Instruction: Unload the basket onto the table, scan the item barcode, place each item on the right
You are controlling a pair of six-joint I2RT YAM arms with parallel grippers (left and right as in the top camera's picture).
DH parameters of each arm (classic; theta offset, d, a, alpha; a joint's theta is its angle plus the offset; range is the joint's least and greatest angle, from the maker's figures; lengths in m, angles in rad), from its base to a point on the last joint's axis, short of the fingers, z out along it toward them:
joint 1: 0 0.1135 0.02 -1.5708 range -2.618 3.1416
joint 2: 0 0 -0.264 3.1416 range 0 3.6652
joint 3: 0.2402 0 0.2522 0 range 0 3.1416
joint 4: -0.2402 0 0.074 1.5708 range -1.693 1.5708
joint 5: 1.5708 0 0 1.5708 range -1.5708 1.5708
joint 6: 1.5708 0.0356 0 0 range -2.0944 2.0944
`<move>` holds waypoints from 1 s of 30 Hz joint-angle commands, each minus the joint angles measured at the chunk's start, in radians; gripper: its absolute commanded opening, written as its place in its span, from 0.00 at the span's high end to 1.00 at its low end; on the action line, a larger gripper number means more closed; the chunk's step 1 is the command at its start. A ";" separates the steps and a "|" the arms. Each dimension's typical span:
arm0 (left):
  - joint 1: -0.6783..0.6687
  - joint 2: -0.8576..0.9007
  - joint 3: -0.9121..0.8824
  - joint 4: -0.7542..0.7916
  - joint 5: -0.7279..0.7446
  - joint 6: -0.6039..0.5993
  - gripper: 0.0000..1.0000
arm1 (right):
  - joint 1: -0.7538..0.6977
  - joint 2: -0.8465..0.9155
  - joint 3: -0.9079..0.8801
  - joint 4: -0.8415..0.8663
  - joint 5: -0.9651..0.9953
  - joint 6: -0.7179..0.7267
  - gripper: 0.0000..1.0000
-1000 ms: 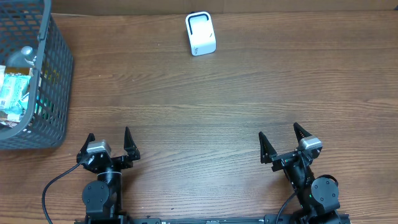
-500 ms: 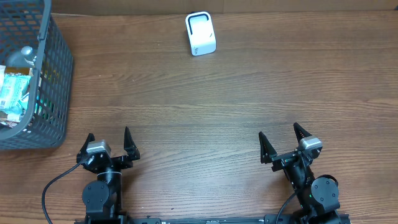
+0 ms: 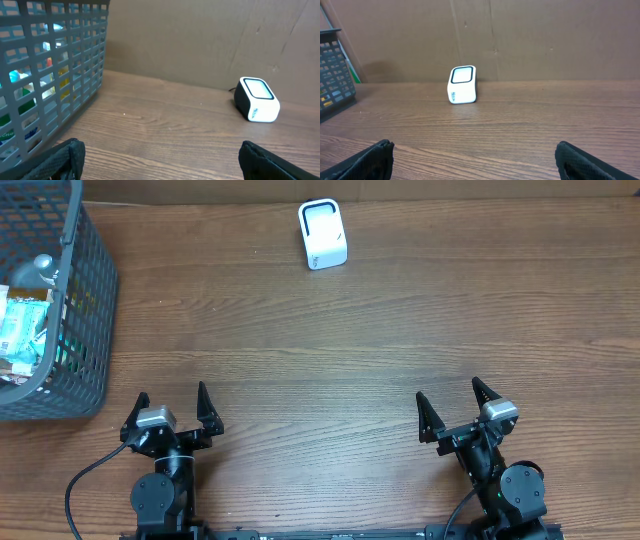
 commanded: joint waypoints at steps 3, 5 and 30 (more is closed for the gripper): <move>-0.005 -0.005 -0.003 0.031 -0.013 0.019 0.00 | -0.006 -0.008 -0.010 0.003 -0.002 -0.007 0.00; -0.005 -0.005 -0.003 0.034 -0.013 0.019 0.00 | -0.006 -0.008 -0.010 0.003 -0.002 -0.007 0.00; -0.005 -0.005 0.146 0.274 0.085 0.019 0.00 | -0.006 -0.008 -0.010 0.003 -0.002 -0.007 0.00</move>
